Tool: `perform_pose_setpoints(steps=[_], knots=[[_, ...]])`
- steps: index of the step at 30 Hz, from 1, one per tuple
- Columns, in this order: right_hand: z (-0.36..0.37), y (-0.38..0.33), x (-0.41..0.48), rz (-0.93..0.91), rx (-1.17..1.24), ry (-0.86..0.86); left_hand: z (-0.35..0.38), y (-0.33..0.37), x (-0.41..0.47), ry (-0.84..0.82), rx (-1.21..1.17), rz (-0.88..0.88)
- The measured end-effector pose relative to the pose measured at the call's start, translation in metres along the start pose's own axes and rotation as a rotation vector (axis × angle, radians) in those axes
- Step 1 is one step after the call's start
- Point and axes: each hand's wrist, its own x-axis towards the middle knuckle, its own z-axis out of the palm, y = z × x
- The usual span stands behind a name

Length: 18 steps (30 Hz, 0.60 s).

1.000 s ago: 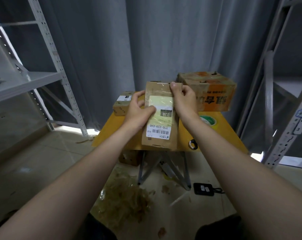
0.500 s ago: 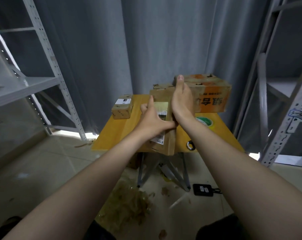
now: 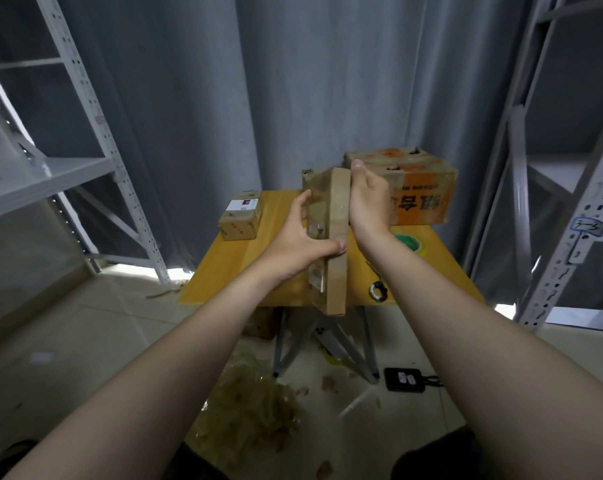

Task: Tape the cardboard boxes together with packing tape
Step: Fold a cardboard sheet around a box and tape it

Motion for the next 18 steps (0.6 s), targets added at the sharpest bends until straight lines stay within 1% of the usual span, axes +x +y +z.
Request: perform_pose_setpoints(steps=[2,5,7,9,12,14,16,18], knots=[[0.005,-0.001,-0.004,0.053,0.02,-0.062,0.005,0.0,-0.001,-0.018,0.01,0.023],[0.008,-0.004,-0.007,0.068,-0.002,-0.104,0.012,0.0,-0.003,-0.063,0.087,0.092],[0.01,-0.005,-0.01,0.067,0.003,-0.122,0.009,0.002,-0.001,-0.034,0.131,0.128],[0.014,-0.006,-0.013,0.047,-0.063,-0.121,0.007,0.005,0.0,0.018,0.151,0.173],[0.018,-0.01,-0.017,0.039,-0.264,-0.034,0.009,0.009,-0.002,0.03,0.083,0.184],[0.016,-0.01,-0.018,-0.002,-0.315,0.037,0.01,0.01,-0.005,0.05,0.042,0.151],[0.008,-0.009,-0.016,-0.05,-0.286,0.078,0.01,0.01,-0.008,0.061,-0.027,0.13],[0.001,-0.006,-0.015,-0.15,-0.213,0.105,0.008,0.01,-0.013,0.094,-0.104,0.124]])
